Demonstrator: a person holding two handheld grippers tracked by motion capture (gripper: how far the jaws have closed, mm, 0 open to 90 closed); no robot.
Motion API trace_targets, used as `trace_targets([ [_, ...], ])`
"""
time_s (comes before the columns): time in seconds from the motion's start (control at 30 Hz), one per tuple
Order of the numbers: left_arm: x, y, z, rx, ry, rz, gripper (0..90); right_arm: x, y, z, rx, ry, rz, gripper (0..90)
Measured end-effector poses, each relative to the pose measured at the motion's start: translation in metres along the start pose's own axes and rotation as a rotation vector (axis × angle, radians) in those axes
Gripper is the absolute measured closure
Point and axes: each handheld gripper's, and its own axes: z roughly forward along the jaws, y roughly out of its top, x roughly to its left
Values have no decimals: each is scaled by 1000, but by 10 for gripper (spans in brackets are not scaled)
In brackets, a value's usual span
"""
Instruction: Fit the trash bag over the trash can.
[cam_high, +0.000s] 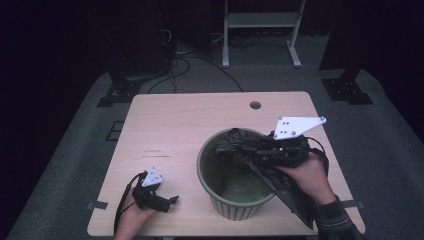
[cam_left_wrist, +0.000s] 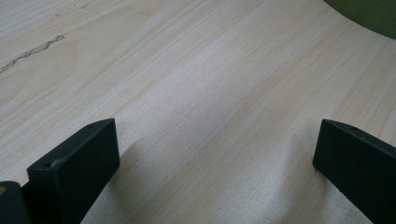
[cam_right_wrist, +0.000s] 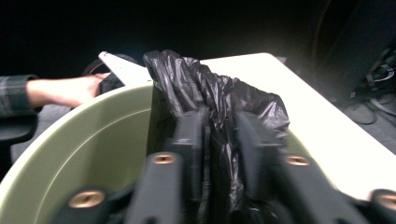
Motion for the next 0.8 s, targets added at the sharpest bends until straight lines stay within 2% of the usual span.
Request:
trace_targets([
  [0.17, 0, 0, 0, 0, 0, 0, 0, -1, -6, -19, -15, -28, 14, 546],
  [0.27, 0, 0, 0, 0, 0, 0, 0, -2, -13, -30, -13, -29, 23, 499],
  [0.43, 0, 0, 0, 1, 1, 0, 0, -1, -24, -37, 4, -37, 32, 385],
  [0.57, 0, 0, 0, -6, -8, 2, 0, 0, -31, -42, -16, -43, 44, 311],
  [0.8, 0, 0, 0, -7, -14, 0, 0, -1, -40, -65, -41, -74, 70, 300],
])
